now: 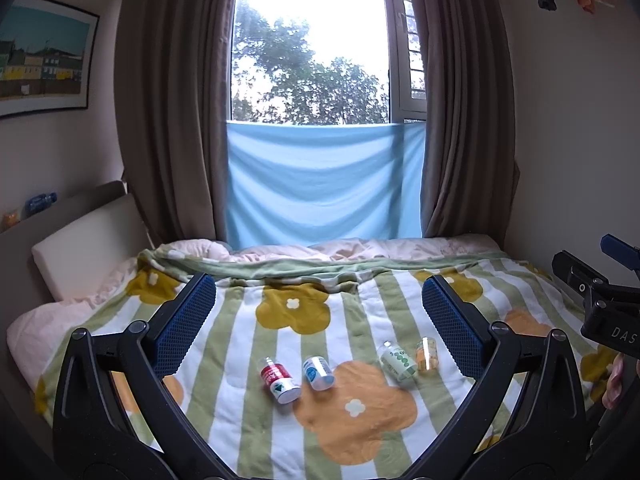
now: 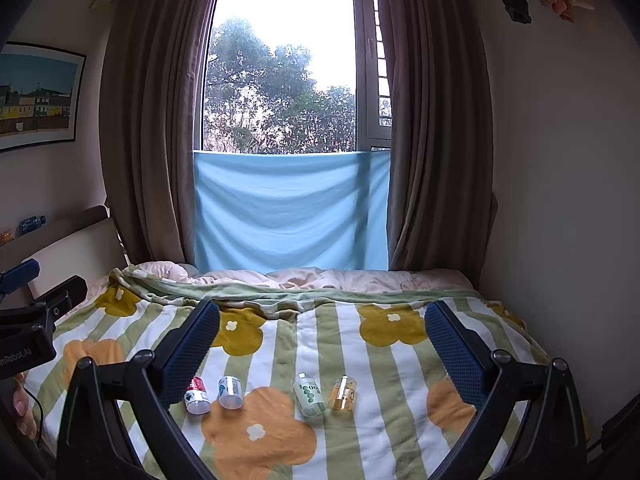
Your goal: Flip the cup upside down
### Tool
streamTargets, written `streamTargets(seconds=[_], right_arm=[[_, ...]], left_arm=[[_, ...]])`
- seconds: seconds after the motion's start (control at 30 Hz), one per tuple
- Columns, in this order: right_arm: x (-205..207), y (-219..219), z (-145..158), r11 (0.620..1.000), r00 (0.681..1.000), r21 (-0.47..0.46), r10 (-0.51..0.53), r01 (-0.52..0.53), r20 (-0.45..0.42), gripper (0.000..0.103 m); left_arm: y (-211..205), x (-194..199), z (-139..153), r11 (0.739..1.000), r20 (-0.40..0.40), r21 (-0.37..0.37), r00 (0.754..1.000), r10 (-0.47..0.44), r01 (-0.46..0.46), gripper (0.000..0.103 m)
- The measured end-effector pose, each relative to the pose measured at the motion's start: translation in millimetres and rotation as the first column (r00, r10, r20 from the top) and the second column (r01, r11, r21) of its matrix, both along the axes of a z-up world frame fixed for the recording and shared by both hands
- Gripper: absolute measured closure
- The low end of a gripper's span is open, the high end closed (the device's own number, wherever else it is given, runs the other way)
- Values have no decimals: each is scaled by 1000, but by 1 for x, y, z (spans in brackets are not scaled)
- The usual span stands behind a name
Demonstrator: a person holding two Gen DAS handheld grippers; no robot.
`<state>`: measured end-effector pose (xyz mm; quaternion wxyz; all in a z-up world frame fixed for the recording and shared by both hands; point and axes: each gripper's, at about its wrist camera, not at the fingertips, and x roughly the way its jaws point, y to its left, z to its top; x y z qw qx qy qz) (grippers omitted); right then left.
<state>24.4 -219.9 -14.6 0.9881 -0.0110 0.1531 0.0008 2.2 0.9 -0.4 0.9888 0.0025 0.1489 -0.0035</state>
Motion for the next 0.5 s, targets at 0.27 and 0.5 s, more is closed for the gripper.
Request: streamTargets(seconds=[0.27, 0.5], right_arm=[[0, -1, 2, 1000, 1000, 2, -2, 2, 3, 1], [3, -1, 6, 1000, 1000, 11, -4, 4, 8, 1]], left_arm=[[-1, 0, 2, 1000, 14, 3, 1000, 12, -12, 0], [-3, 2, 3, 1000, 21, 3, 1000, 13, -13, 0]])
